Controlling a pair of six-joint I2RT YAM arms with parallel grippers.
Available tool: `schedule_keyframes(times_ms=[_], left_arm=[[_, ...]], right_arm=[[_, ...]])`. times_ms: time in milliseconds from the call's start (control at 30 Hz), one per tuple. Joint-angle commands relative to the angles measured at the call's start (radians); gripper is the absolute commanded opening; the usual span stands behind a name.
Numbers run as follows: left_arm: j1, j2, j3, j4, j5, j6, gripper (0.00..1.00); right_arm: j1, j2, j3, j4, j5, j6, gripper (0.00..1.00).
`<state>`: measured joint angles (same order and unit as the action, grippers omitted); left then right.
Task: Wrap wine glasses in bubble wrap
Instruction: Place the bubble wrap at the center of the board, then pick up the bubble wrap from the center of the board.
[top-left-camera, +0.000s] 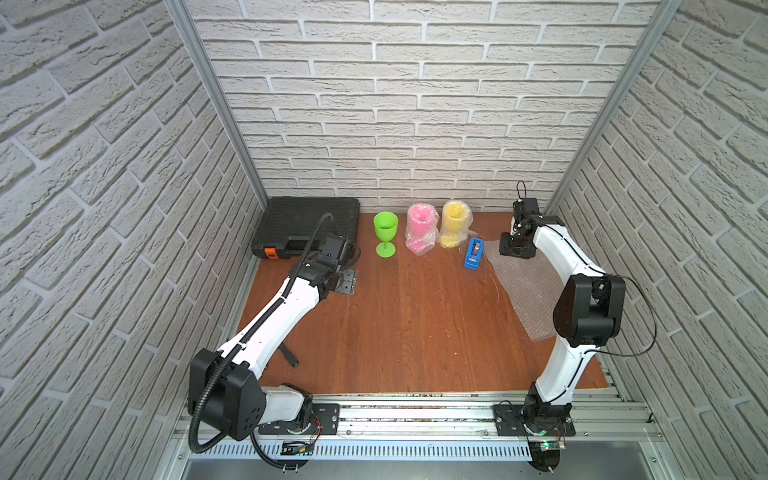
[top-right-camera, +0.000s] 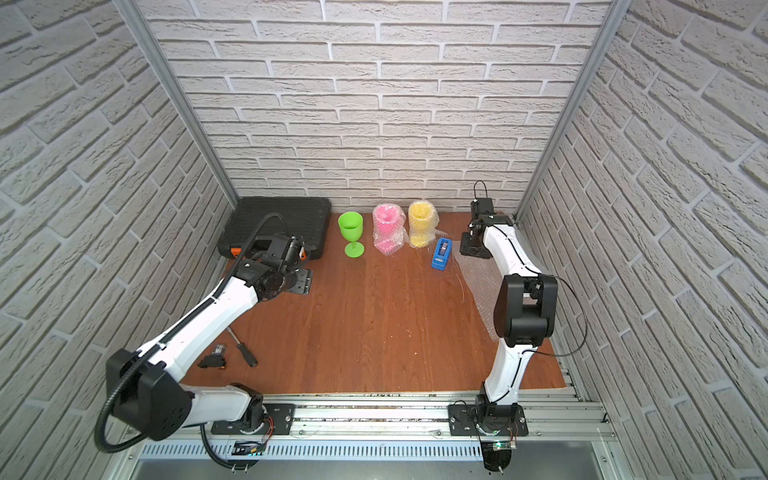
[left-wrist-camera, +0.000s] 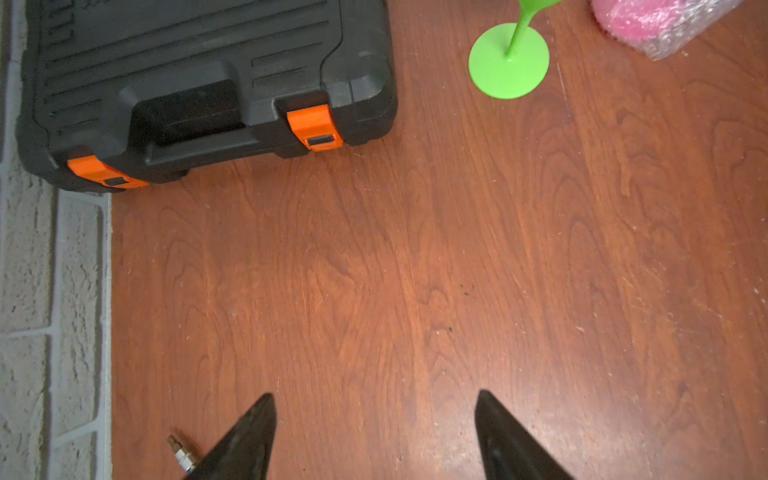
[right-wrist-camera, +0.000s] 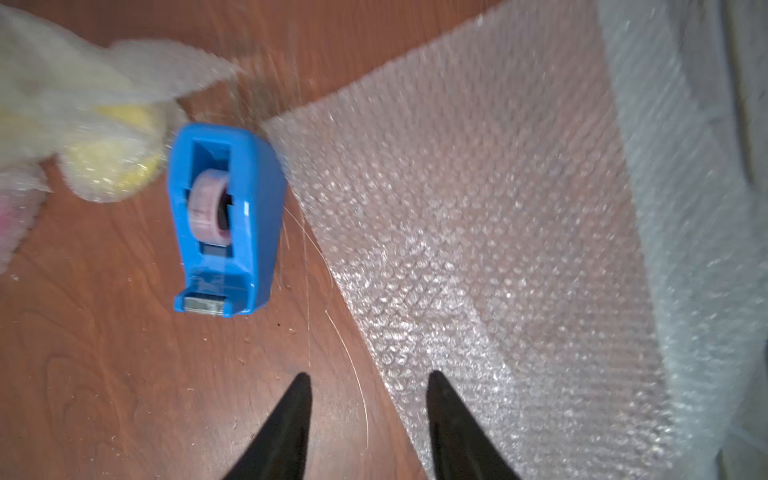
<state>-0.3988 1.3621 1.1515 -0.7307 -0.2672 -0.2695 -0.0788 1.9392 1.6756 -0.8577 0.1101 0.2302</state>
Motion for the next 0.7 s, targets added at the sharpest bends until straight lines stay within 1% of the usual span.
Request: schedule_keyframes(times_ms=[0,67,167,267,433,467,533,667], left_arm=[[0.008,0.058,0.031,0.053,0.063,0.02,0.74],[0.009,0.079,0.027,0.055,0.089,0.018,0.74],[0.009,0.092,0.021,0.045,0.094,0.024,0.74],[0.009,0.082,0.01,0.041,0.074,0.033,0.74],[0.009,0.066,-0.002,0.044,0.053,0.039,0.74],[0.011,0.065,-0.003,0.043,0.051,0.04,0.74],[0.009,0.067,-0.005,0.041,0.047,0.041,0.74],[0.009,0.075,-0.004,0.038,0.049,0.041,0.74]], right_arm=[[-0.001,0.078,0.046,0.01,-0.05,-0.013,0.58],[-0.002,0.14,0.091,-0.008,-0.057,-0.024,0.63],[-0.003,0.218,0.157,-0.039,-0.034,-0.029,0.65],[-0.014,0.269,0.185,-0.034,-0.045,-0.027,0.65],[-0.029,0.337,0.217,-0.045,-0.081,-0.028,0.57],[-0.032,0.347,0.213,-0.043,-0.085,-0.027,0.54],[-0.04,0.355,0.199,-0.035,-0.102,-0.023,0.44],[-0.051,0.331,0.148,-0.009,-0.103,-0.011,0.2]])
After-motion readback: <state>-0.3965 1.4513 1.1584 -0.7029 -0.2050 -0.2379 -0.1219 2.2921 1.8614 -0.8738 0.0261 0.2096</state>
